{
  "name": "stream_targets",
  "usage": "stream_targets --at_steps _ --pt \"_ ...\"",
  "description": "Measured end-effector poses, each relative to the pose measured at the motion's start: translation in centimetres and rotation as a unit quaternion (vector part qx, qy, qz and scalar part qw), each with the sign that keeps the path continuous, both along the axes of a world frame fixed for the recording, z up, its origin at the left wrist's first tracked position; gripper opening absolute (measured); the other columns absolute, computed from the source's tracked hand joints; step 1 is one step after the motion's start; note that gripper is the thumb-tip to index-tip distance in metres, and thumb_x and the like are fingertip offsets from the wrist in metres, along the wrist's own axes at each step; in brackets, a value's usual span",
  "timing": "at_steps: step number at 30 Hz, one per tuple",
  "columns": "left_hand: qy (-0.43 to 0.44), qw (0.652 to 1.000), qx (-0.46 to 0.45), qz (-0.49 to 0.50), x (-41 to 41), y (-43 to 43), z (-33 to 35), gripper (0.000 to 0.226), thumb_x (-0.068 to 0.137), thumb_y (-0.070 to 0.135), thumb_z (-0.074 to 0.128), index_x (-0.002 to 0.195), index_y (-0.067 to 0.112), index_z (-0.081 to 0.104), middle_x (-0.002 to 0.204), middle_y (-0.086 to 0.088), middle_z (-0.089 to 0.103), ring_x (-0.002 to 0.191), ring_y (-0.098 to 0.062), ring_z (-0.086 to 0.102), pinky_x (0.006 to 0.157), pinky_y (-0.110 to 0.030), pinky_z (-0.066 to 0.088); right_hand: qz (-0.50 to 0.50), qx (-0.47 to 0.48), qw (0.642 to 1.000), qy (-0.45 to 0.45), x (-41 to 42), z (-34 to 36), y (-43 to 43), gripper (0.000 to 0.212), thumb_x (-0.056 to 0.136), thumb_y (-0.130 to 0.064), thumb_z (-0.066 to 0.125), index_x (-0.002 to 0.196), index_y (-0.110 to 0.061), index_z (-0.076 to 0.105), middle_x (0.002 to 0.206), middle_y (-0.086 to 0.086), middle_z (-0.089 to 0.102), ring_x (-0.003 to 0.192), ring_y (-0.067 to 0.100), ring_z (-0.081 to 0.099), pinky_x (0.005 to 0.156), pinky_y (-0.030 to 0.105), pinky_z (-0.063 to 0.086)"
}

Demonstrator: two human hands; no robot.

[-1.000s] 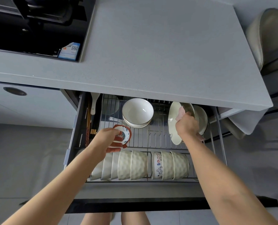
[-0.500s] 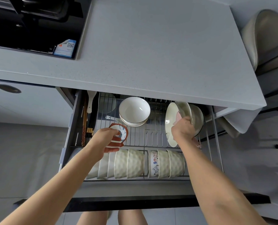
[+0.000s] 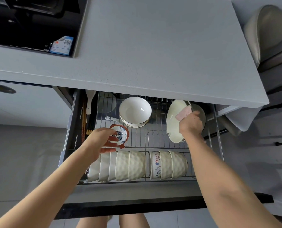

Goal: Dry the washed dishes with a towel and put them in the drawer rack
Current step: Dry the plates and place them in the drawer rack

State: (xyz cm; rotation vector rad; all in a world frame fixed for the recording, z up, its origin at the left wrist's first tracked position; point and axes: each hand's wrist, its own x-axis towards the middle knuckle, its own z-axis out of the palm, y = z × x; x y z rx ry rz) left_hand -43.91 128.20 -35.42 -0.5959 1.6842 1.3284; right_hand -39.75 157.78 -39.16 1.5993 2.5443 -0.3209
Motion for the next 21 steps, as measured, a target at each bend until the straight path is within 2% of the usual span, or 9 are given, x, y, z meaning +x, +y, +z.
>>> stream_targets --at_steps 3,6,8,10,13,15,17,19,21 --pt "-0.005 1.000 0.000 -0.009 0.3 0.4 0.1 0.028 0.095 0.016 0.052 0.120 0.004 0.056 0.102 -0.017 0.067 0.076 -0.023 0.067 0.065 -0.035 0.058 0.001 -0.007 1.000 0.022 0.8 0.2 -0.4 0.040 0.094 -0.022 0.055 0.120 0.001 0.035 0.112 0.023 0.063 0.102 0.042 0.061 0.069 0.042 0.047" --pt "-0.014 1.000 0.003 -0.017 0.5 1.1 0.6 0.027 0.094 0.016 0.053 0.118 0.005 0.056 0.101 -0.018 0.068 0.078 -0.026 0.069 0.065 -0.035 0.058 0.009 -0.001 0.999 0.043 2.1 1.3 -1.4 0.044 0.095 -0.027 0.053 0.123 0.003 0.036 0.106 0.023 0.064 0.097 0.041 0.063 0.061 0.036 0.039" --pt "-0.014 0.999 0.014 -0.025 0.7 2.0 1.3 0.017 0.093 0.017 0.055 0.105 0.006 0.059 0.102 -0.019 0.068 0.089 -0.030 0.069 0.070 -0.037 0.058 0.024 -0.006 0.996 0.081 3.0 2.1 -2.3 0.045 0.095 -0.029 0.052 0.123 0.004 0.037 0.106 0.023 0.064 0.093 0.040 0.063 0.061 0.033 0.038" --pt "-0.009 0.999 0.031 -0.042 1.2 2.9 2.2 0.010 0.092 0.019 0.058 0.093 0.009 0.060 0.099 -0.018 0.067 0.087 -0.030 0.067 0.075 -0.039 0.057 0.043 -0.035 0.986 0.154 3.8 2.9 -3.5 0.048 0.094 -0.032 0.054 0.122 0.003 0.038 0.107 0.019 0.062 0.085 0.035 0.062 0.059 0.031 0.039" --pt "0.001 0.995 0.063 -0.077 2.2 4.1 3.5 0.024 0.091 0.031 0.060 0.105 0.011 0.061 0.098 -0.013 0.064 0.085 -0.026 0.064 0.080 -0.041 0.057 0.082 -0.096 0.962 0.240 4.7 4.9 -6.3 0.046 0.093 -0.039 0.055 0.111 0.001 0.042 0.085 0.004 0.057 0.069 0.023 0.055 0.053 0.032 0.043" --pt "0.002 0.989 0.094 -0.110 3.0 4.8 4.4 0.036 0.090 0.043 0.057 0.116 0.019 0.055 0.108 -0.011 0.061 0.096 -0.027 0.062 0.082 -0.042 0.057 0.102 -0.149 0.947 0.265 5.1 6.7 -8.5 0.042 0.095 -0.041 0.050 0.107 -0.003 0.041 0.073 -0.004 0.051 0.063 0.019 0.051 0.049 0.026 0.039" --pt "-0.020 0.983 0.140 -0.121 4.1 5.6 5.2 0.050 0.087 0.052 0.055 0.131 0.031 0.043 0.120 -0.011 0.056 0.105 -0.029 0.059 0.082 -0.043 0.056 0.093 -0.232 0.926 0.284 5.1 8.4 -10.6 0.027 0.099 -0.038 0.042 0.106 -0.012 0.037 0.076 -0.005 0.051 0.065 0.019 0.054 0.048 0.019 0.037" --pt "-0.054 0.979 0.187 -0.068 5.1 6.1 5.5 0.058 0.086 0.048 0.059 0.137 0.037 0.035 0.127 -0.009 0.055 0.108 -0.031 0.060 0.083 -0.047 0.055 0.048 -0.368 0.880 0.296 5.1 9.7 -12.3 0.014 0.102 -0.034 0.033 0.110 -0.023 0.035 0.084 -0.001 0.056 0.073 0.019 0.058 0.050 0.018 0.043" --pt "-0.058 0.979 0.197 0.017 5.4 6.0 5.2 0.059 0.085 0.036 0.066 0.137 0.031 0.040 0.126 -0.008 0.058 0.105 -0.032 0.063 0.082 -0.053 0.055 0.018 -0.501 0.821 0.272 5.4 10.4 -13.2 0.015 0.103 -0.031 0.033 0.115 -0.032 0.043 0.103 0.003 0.062 0.081 0.012 0.062 0.056 0.017 0.049"
